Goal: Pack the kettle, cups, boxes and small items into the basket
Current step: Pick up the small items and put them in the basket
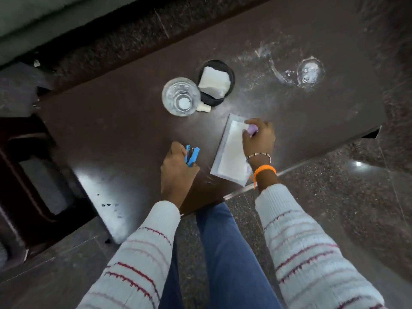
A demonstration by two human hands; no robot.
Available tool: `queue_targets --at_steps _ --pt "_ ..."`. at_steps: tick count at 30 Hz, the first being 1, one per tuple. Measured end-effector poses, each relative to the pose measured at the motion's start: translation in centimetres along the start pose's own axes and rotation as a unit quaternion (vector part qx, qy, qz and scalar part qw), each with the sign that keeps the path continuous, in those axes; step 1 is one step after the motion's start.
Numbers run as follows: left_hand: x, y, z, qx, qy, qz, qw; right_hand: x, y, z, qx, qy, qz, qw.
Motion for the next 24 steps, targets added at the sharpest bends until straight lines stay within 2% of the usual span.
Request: queue_targets --at_steps 5,8,12,16,20,24 --pt "-4.6 -5.7 -4.9 -0.022 -0.144 0.04 0.988 4.6 -8.9 -6.0 -0.107 0.058 -0.085 0.989" --pt "-8.0 -8.9 -8.7 -0.018 -0.202 0.093 0.975 8.0 -13.3 -9.6 -0.174 0.052 -0.17 0.969" --pt "-13.3 -12.2 -14.1 -0.035 -0.248 0.185 0.95 12.7 -18.0 -14.7 -0.206 0.028 -0.268 0.941" --pt "-19.5 -15.6 -20.5 -0.056 -0.256 0.281 0.923 18.1 -23.2 -20.9 -0.273 0.0 -0.348 0.897" --pt "-24.7 -16.9 -24.7 -0.066 -0.227 0.327 0.915 22.8 -26.6 -26.4 -0.321 -0.012 -0.406 0.856" --pt "-29.3 -16.3 -27.9 -0.087 -0.214 0.34 0.912 27.0 -28.4 -31.3 -0.348 -0.023 -0.416 0.84"
Point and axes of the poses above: each hand's wrist, its own y-axis towards the middle knuckle, its own x-axis out of the palm, z = x × y, the point moved 1 cm from there along y, towards the middle knuckle, and after that the axes turned 12 degrees about -z, right-handed, at the moved point
